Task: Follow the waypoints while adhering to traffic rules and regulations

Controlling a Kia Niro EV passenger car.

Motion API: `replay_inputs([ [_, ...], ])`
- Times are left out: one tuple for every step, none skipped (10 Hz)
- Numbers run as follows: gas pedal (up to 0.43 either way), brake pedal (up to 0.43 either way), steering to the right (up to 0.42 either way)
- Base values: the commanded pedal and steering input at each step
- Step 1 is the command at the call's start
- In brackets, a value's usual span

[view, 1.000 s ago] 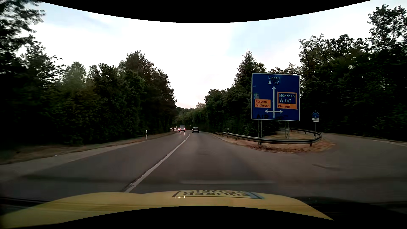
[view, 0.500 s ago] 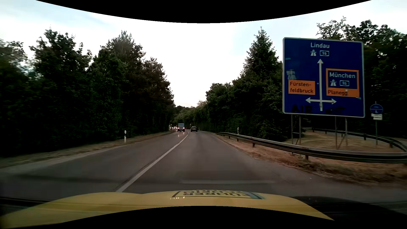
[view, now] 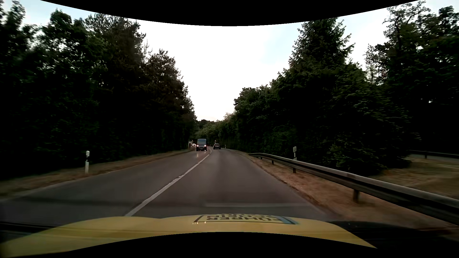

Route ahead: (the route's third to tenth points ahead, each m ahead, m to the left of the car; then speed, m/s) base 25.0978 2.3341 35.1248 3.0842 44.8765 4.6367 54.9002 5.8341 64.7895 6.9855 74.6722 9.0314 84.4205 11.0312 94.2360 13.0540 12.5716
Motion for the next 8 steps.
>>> replay_inputs([
  [0.067, 0.0, -0.01],
  [0.067, 0.0, -0.011],
  [0.067, 0.0, -0.011],
  [0.067, 0.0, -0.01],
  [0.079, 0.0, -0.01],
  [0.079, 0.0, -0.01],
  [0.079, 0.0, -0.01],
  [0.079, 0.0, -0.01],
])
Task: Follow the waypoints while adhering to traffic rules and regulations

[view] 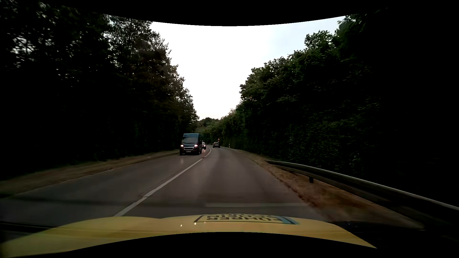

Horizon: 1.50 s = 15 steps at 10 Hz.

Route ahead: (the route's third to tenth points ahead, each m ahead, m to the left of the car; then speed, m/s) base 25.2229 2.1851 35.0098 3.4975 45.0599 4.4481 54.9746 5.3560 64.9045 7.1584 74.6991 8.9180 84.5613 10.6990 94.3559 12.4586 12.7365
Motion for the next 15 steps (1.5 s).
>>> replay_inputs([
  [0.079, 0.0, -0.01],
  [0.079, 0.0, -0.011],
  [0.079, 0.0, -0.01],
  [0.079, 0.0, -0.01],
  [0.079, 0.0, -0.011],
  [0.079, 0.0, -0.01],
  [0.079, 0.0, -0.01],
  [0.079, 0.0, -0.011],
  [0.079, 0.0, -0.011],
  [0.079, 0.0, -0.01],
  [0.079, 0.0, -0.011],
  [0.079, 0.0, -0.013],
  [0.067, 0.0, -0.017],
  [0.059, 0.0, -0.017],
  [0.059, 0.0, -0.017],
])
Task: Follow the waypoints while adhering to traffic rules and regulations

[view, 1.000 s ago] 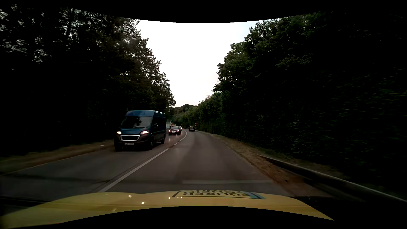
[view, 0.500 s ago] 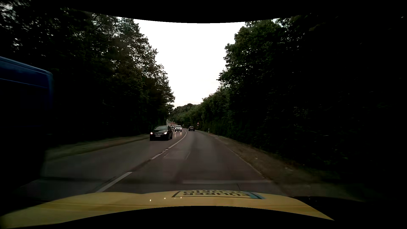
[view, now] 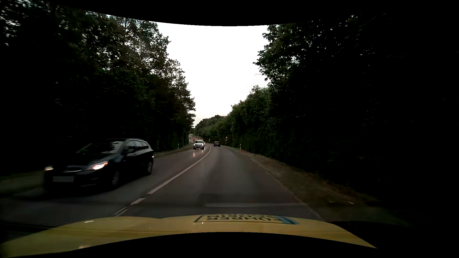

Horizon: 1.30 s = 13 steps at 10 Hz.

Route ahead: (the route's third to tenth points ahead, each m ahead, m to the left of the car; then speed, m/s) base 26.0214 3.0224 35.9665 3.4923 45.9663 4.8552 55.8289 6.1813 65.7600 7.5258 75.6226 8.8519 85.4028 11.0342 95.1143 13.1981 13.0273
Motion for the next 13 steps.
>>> replay_inputs([
  [0.059, 0.0, -0.017],
  [0.059, 0.0, -0.017],
  [0.059, 0.0, -0.017],
  [0.059, 0.0, -0.017],
  [0.059, 0.0, -0.017],
  [0.059, 0.0, -0.017],
  [0.059, 0.0, -0.016],
  [0.059, 0.0, -0.014],
  [0.059, 0.0, -0.013],
  [0.059, 0.0, -0.012],
  [0.059, 0.0, -0.011],
  [0.059, 0.0, -0.011],
  [0.047, 0.0, -0.01],
])
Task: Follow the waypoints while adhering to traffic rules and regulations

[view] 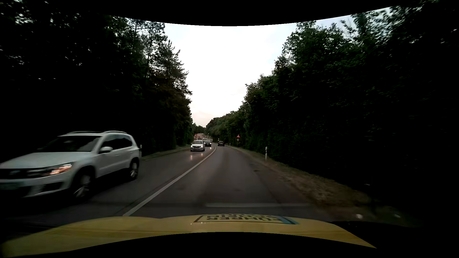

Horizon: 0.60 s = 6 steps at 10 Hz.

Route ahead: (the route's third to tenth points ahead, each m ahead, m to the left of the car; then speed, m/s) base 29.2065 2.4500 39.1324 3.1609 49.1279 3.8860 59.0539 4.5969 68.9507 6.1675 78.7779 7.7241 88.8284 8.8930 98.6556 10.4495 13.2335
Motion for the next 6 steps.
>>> replay_inputs([
  [0.047, 0.0, -0.01],
  [0.047, 0.0, -0.01],
  [0.047, 0.0, -0.01],
  [0.039, 0.0, -0.01],
  [0.039, 0.0, -0.009],
  [0.039, 0.0, -0.008],
])
